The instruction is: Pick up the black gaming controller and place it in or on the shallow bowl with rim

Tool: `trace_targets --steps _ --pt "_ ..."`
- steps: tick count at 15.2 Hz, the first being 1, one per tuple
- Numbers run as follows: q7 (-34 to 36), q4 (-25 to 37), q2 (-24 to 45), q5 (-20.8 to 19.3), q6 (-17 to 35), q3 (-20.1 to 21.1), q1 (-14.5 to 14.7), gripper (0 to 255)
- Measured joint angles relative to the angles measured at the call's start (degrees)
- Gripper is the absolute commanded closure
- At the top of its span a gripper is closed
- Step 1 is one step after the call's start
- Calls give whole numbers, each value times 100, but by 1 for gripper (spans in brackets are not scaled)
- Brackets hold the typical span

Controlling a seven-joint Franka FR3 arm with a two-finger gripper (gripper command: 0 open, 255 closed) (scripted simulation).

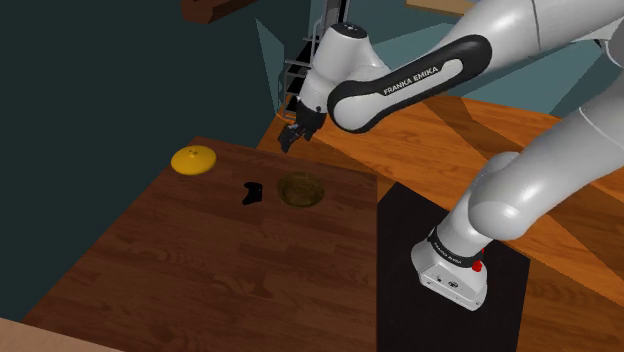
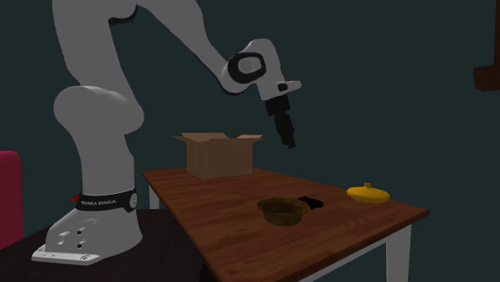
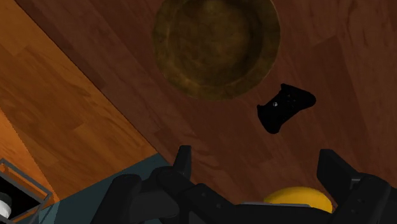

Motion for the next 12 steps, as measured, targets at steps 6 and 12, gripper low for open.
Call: trace_targets --steps 6,12 --pt "1130 531 1443 -1085 902 369 -145 0" --pt "2506 1448 2869 -2552 1320 74 283 0"
